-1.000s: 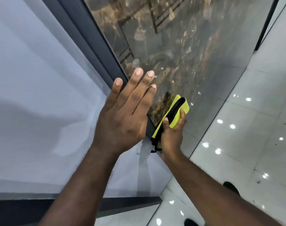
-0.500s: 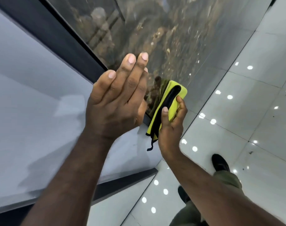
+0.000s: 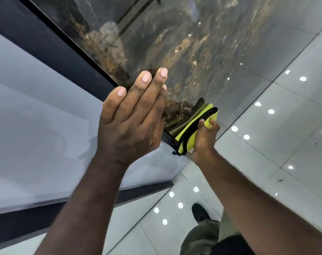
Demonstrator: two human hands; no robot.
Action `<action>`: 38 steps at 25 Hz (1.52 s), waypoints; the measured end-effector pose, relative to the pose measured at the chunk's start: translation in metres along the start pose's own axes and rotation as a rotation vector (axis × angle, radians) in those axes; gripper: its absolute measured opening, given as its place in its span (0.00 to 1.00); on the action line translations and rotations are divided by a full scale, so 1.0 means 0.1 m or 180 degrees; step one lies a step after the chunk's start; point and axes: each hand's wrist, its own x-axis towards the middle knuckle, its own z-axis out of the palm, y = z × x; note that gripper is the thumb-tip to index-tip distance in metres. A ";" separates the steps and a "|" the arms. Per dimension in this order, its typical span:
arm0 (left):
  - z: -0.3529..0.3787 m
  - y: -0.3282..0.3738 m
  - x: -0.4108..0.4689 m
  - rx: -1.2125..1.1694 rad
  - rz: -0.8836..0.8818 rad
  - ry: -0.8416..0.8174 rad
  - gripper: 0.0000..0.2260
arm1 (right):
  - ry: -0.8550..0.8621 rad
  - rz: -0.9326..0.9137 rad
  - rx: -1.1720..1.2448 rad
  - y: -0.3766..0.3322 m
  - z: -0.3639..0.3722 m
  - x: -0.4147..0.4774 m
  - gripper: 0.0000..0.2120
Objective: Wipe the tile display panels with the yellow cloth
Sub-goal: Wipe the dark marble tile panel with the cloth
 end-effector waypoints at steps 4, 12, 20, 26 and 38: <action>-0.09 0.10 0.06 0.0158 -0.0240 -0.0273 0.16 | 0.0094 -0.0782 -0.0154 -0.45 -0.07 0.18 0.19; -0.26 0.15 0.57 0.0373 -0.0732 -0.0455 0.20 | -0.0150 -0.2106 -0.0014 -1.18 0.01 -0.08 0.26; -0.31 -0.16 1.07 0.0581 -0.0568 -0.0225 0.20 | -0.0291 -0.3327 -0.0389 -1.42 0.00 -0.57 0.28; -0.26 -0.14 1.05 0.0732 -0.0380 -0.0501 0.27 | -0.0023 -0.2762 -0.0219 -1.61 0.13 -0.76 0.28; -0.23 -0.10 1.05 0.0623 -0.0493 -0.0618 0.28 | 0.0091 -0.2042 0.0226 -1.48 0.02 -0.27 0.25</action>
